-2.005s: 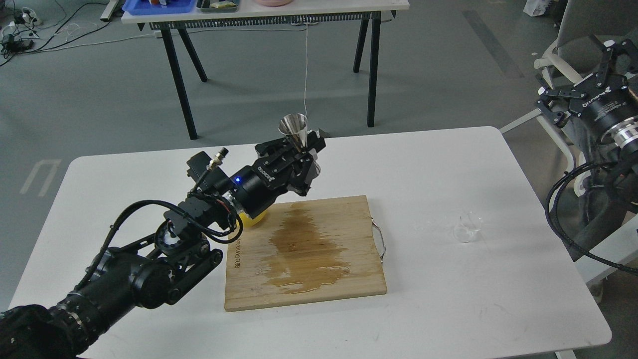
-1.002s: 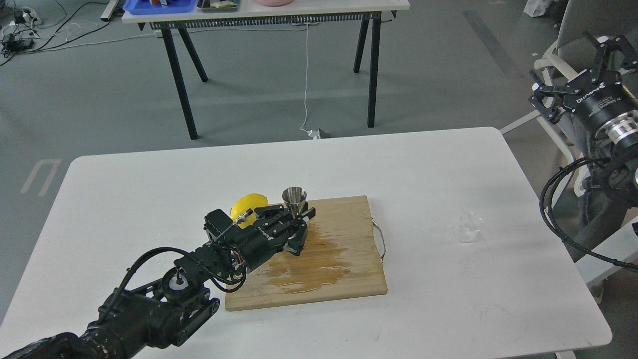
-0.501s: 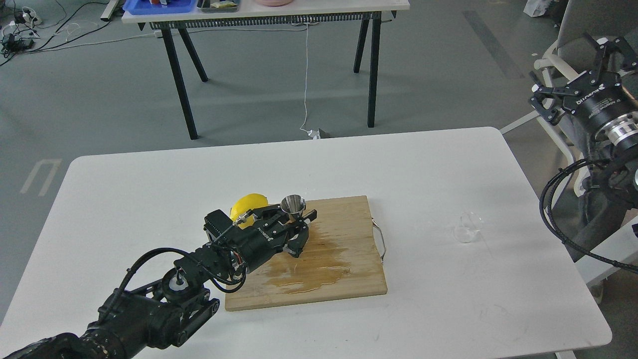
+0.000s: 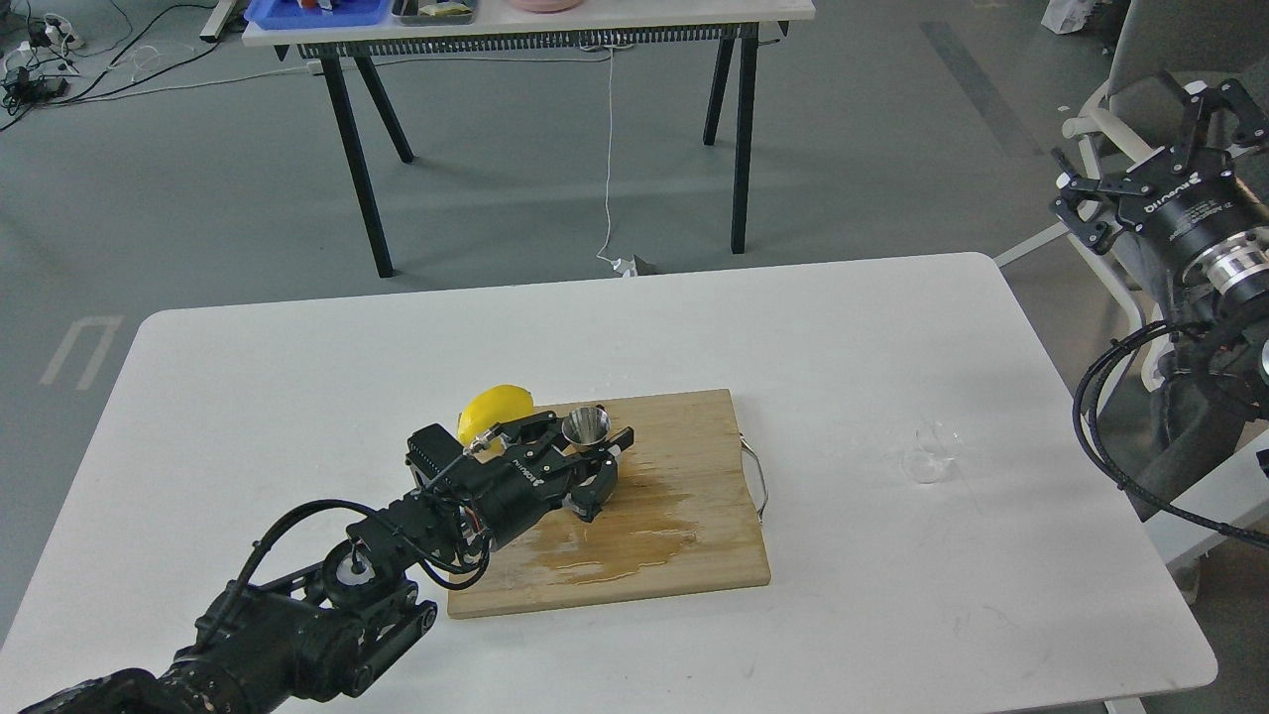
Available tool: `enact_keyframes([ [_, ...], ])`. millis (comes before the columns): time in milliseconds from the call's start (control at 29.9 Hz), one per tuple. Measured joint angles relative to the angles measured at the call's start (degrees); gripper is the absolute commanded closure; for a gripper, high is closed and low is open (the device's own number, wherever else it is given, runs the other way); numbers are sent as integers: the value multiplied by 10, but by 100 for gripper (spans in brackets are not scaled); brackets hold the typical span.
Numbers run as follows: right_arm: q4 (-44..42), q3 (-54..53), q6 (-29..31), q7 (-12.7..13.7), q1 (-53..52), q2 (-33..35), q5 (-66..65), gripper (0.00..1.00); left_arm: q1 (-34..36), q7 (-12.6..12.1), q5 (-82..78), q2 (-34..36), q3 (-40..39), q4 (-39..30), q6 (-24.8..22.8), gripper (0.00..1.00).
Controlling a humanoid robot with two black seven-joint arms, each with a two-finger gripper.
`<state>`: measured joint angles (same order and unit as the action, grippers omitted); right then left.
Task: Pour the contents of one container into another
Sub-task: 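Lower the jigger onto the cutting board beside the lemon and release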
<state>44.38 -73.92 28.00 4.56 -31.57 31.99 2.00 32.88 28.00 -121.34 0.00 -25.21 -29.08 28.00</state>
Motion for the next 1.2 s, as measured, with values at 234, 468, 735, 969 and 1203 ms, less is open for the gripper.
enact_keyframes([
  [234, 0, 0, 0, 0, 0, 0, 0, 2, 0, 0, 0, 0, 0, -2, 0, 19],
  [468, 0, -1, 0, 0, 2, 0, 0, 2, -3, 0, 0, 0, 1, -4, 0, 3],
  [735, 1, -1, 0, 0, 4, 0, 0, 2, -17, 0, 0, 0, 1, -4, 0, 2],
  [969, 1, -1, 0, -1, 5, 0, 0, 2, -32, 0, 0, 0, 1, -4, 0, 2],
  [1203, 1, -1, 0, -1, 5, 0, 0, 2, -38, 0, 0, 0, 1, -6, 0, 2],
])
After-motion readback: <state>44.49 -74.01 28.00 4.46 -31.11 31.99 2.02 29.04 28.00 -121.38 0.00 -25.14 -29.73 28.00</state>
